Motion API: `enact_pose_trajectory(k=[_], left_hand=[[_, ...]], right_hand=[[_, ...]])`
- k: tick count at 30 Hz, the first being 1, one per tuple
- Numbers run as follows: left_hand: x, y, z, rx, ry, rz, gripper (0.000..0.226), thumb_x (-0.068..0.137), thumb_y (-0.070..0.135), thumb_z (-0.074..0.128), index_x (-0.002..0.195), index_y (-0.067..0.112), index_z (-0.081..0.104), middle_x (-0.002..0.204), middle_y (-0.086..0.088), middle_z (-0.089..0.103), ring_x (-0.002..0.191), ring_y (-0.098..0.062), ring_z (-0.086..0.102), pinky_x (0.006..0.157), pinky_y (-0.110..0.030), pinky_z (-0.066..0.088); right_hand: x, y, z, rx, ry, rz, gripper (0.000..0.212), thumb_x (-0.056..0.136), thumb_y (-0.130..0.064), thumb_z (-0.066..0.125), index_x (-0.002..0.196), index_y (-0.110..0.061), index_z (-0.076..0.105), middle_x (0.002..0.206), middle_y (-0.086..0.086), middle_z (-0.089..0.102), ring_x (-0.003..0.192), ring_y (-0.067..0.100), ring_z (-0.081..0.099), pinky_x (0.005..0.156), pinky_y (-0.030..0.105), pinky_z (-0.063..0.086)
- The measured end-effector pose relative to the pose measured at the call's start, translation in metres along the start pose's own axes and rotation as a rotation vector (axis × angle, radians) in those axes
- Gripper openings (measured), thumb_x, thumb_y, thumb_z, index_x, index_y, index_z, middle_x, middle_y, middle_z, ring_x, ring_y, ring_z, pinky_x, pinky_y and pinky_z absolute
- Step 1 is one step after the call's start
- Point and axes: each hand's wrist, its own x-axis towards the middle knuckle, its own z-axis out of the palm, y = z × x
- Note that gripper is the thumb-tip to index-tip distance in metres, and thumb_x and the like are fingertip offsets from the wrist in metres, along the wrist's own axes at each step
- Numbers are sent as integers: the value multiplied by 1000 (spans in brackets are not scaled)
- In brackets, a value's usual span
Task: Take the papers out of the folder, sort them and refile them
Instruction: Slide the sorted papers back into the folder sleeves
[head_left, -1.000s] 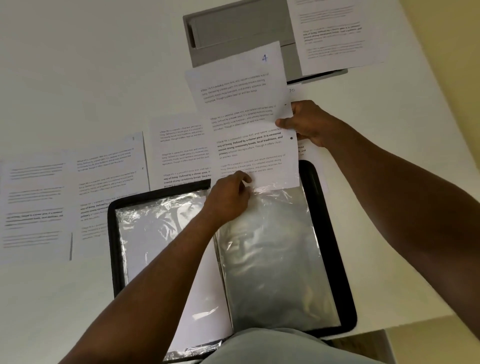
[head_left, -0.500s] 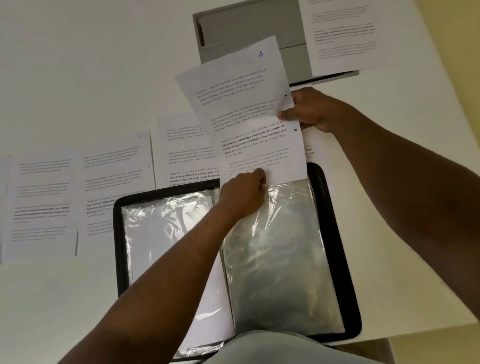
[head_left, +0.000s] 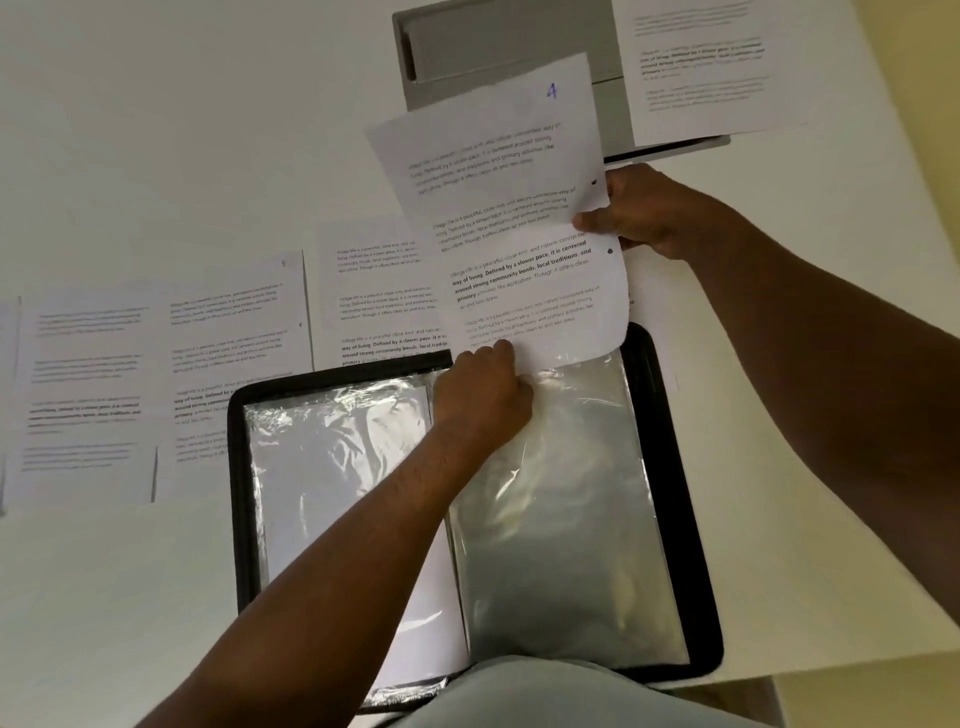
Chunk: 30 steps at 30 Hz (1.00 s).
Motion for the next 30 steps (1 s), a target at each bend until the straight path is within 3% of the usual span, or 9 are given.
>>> enact_pose_trajectory(k=[5,8,10,15,21,30], left_hand=[[-1,-22,-3,36,-68,50,20,93,23,47,103,14,61,103,-3,61,98,-24,56,72,-36,48],[5,-24,-6,-93,-122,59,18,92,20,47,98,17,64,101,-1,64,92,-22,60,77,-38,52],[9,-25,-8,-174,-159,62,20,89,18,49,101,16,66,103,-1,67,94,-22,62,82,-38,53],[12,-18,-14,-364,-263,96,18,90,14,53,104,13,65,102,-1,68,95,-17,61,82,-26,47],[14,-5,-11,-514,-255,104,12,91,14,58,96,17,68,92,10,65,95,-11,63,86,-22,45],[17,0,-3,-514,-129,108,8,90,17,62,91,17,69,88,6,70,84,-9,64,80,-23,49]], right_hand=[[0,-1,0,2,-7,-12,39,88,-12,69,127,-14,59,122,6,65,102,21,66,83,35,56],[1,-3,5,10,-31,-10,39,88,-12,69,126,-14,60,120,5,66,99,18,66,79,32,56],[3,-2,11,20,-12,-8,40,88,-13,70,126,-13,60,121,6,66,101,20,66,86,37,56],[4,0,21,214,123,-28,42,88,-13,70,129,-13,59,123,4,65,104,19,65,85,37,57],[-4,5,30,319,42,28,37,89,-11,67,125,-13,59,117,4,67,103,18,66,80,37,58],[-5,19,33,691,148,100,37,88,-4,66,124,-9,59,118,9,67,105,25,66,86,44,57]])
